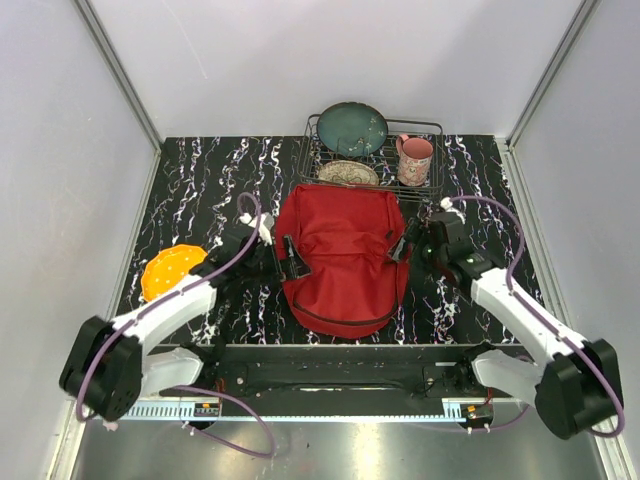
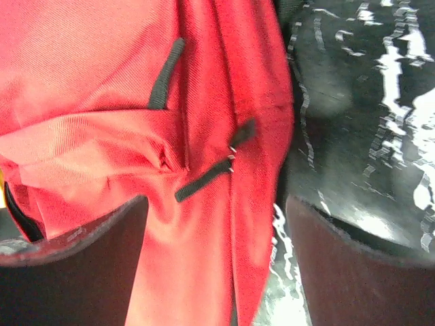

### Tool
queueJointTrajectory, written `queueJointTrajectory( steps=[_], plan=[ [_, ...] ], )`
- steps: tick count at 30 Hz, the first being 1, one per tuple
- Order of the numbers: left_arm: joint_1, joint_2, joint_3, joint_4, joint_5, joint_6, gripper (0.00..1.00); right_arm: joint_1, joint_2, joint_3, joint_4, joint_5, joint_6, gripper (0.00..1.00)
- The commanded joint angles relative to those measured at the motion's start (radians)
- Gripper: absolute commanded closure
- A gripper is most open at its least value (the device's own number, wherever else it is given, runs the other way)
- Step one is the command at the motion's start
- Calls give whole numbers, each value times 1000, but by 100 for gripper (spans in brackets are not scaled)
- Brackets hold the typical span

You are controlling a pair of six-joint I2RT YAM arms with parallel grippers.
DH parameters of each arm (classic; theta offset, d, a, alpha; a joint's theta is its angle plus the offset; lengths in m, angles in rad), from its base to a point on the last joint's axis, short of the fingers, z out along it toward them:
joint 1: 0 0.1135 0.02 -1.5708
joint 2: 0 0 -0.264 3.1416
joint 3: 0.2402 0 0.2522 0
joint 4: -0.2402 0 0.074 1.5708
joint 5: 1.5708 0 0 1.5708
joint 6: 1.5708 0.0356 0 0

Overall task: Pack the student bag
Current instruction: Adjust the student bag at the center of the board, then reset both arms

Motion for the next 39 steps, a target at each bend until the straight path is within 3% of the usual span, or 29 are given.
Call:
queueJointTrajectory(
  steps=[1, 6, 14, 21, 30, 39],
  plan=[
    [-6, -231, -35, -76, -157, 28, 1, -9, -151, 21, -128, 266, -65, 9],
    [-5, -385, 32, -234, -260, 10, 1, -9, -273, 4, -176, 391, -56, 1],
    [-5, -503, 177, -411, -460, 41, 1, -11, -356, -31, -187, 500, -9, 0],
    [-5, -514, 146, -560, -840, 64, 1, -11, -357, -63, -130, 630, -115, 0],
    [-5, -481, 177, -615, -860, 68, 1, -11, -422, -175, 164, 698, -263, 0],
    [-5, -569, 158, -650, -937, 87, 1, -9, -152, -213, 365, 782, -455, 0]
  ],
)
